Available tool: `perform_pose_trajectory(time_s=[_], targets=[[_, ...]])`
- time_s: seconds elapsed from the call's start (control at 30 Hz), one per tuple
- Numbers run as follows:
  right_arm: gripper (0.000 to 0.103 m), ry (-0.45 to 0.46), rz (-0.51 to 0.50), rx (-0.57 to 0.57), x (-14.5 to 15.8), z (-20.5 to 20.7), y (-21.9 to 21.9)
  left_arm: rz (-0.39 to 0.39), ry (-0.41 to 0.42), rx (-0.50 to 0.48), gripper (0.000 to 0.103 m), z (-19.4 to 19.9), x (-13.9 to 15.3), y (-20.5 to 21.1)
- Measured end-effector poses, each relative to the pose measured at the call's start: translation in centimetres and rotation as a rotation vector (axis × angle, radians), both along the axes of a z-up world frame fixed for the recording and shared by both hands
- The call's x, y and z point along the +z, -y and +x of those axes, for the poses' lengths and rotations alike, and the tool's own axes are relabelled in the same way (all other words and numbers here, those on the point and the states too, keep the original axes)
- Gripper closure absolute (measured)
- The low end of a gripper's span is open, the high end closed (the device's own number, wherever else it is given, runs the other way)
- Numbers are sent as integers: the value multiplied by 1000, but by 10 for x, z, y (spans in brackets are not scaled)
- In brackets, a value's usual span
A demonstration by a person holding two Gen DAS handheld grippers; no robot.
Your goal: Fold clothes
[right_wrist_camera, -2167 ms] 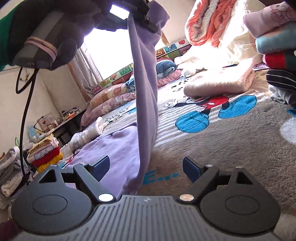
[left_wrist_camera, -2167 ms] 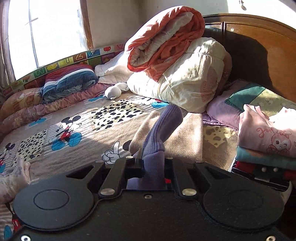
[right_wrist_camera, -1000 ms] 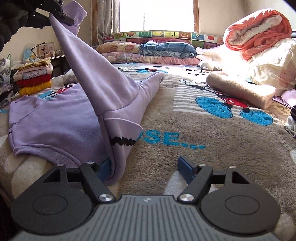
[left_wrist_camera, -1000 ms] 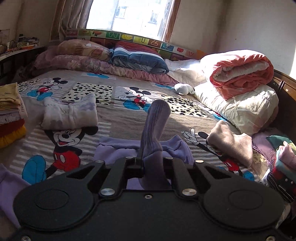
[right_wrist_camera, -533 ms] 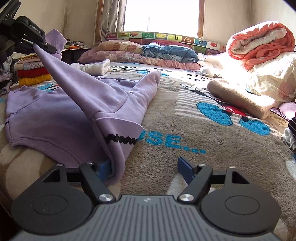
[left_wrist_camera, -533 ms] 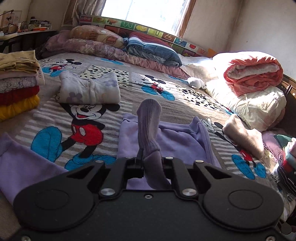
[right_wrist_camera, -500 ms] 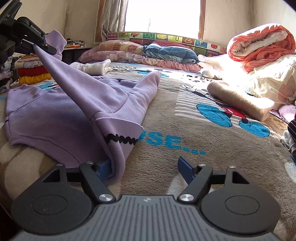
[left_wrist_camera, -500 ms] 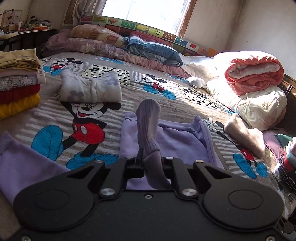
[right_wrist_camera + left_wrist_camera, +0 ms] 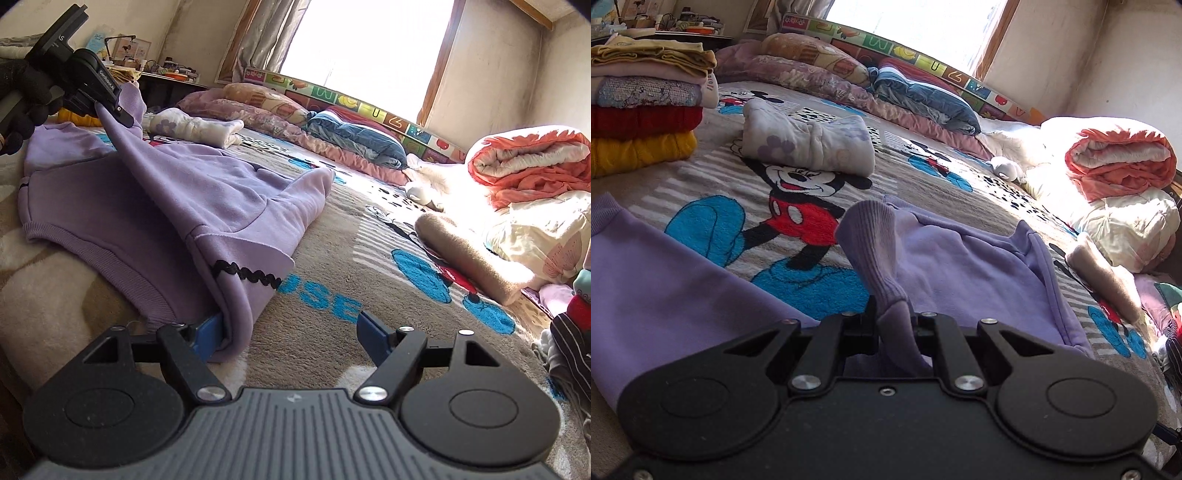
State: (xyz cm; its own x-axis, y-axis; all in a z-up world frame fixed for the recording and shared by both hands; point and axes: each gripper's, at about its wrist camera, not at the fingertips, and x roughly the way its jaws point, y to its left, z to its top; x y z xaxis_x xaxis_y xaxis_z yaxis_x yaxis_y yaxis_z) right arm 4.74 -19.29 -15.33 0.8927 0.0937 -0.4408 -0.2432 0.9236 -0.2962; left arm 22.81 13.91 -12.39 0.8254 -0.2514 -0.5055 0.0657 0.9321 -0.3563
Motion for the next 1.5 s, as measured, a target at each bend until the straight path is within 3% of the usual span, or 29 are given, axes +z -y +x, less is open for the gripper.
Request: perform_pose_trajectory(time_s=[0.2, 0.47, 0.67, 0.8, 0.97, 1.07, 1.33, 1.43, 1.47, 1.5], targets=[[26, 3, 1, 21, 3, -5, 0, -15, -4, 5, 95, -8, -18, -8], [26, 59, 54, 121, 20, -22, -11, 4, 111, -51, 95, -19, 0, -4], [22, 90, 58, 224, 29, -1, -37, -80, 157, -23, 95, -19, 2, -14], [24, -50, 54, 310, 16, 22, -50, -111, 144, -10, 95, -11, 0, -18], [23, -78, 51, 329, 10, 10, -56, -135, 159, -70, 95, 8, 9, -15], [20, -72, 34, 323, 7, 4, -58, -158, 139, -66, 95, 19, 9, -17], [17, -102, 32, 335, 2, 1, -62, -15, -62, 4, 94, 38, -18, -12], [15, -122, 47, 335, 1, 2, -63, 3, -109, 41, 80, 38, -19, -16], [14, -131, 55, 335, 1, 3, -62, 5, -120, 56, 64, 38, -18, -18], [14, -139, 64, 337, 2, 4, -61, 28, -109, 82, 60, 34, -11, -18]])
